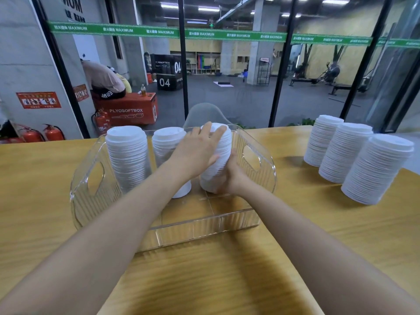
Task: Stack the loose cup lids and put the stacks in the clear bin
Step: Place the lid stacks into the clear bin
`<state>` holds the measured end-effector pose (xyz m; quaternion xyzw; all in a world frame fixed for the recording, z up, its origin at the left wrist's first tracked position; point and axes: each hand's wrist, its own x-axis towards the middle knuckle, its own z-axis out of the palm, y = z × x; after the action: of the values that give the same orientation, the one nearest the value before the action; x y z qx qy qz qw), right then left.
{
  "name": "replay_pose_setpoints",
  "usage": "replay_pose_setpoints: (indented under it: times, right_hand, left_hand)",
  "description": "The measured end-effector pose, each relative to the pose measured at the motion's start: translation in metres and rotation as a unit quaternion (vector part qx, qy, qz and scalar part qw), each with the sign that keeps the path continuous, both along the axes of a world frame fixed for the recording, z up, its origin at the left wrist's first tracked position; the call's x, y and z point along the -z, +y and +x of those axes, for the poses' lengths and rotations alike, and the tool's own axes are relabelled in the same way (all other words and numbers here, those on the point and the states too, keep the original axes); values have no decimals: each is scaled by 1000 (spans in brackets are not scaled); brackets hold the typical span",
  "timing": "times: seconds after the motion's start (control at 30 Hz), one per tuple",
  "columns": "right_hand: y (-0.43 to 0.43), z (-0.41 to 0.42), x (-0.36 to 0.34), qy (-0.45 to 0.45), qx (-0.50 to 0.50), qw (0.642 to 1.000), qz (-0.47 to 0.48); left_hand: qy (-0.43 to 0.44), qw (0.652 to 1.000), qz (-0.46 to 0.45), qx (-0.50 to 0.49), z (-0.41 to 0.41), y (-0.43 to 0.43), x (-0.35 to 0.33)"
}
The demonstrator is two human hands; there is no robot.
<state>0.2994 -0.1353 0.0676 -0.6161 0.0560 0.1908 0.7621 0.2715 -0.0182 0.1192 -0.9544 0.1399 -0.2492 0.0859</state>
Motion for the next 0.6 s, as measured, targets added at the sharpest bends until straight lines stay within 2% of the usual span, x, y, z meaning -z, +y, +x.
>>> replay_pose_setpoints:
  times: [0.03,0.07,0.13,0.2,0.27,0.33,0.4,0.47,0.53,0.6]
  right_hand:
    - [-7,-3,-1,-72,-33,992,-97]
    - [-14,-7,-2,-163,-61,958,-229]
    - [-28,-21,-3,-299,-89,854,-416]
    - [-43,-40,-5,-372,-118,772,-503]
    - [-57,-64,1,-431,-124,711,-541]
    - [-67,-86,14,-567,-71,606,-553]
    - [-78,-90,35,-652,-33,513,-557]
    - [-88,-82,51,-710,7,443,-548]
    - [-94,-78,58,-736,35,411,-536]
    - [-95,-78,60,-749,47,415,-514]
  left_hand:
    - [3,1000,7,1,0,0,3]
    - [1,1000,7,3,0,0,4]
    - [-4,1000,-8,5,0,0,5]
    - [-10,1000,-17,-5,-1,0,8]
    - [-37,999,10,-8,-5,1,15]
    - [-76,995,63,7,-9,4,27]
    - [-101,987,124,11,-9,9,38]
    - [-97,980,176,-3,-8,10,44]
    - [-92,972,216,-25,-6,7,46]
    - [-93,962,253,-49,-2,4,49]
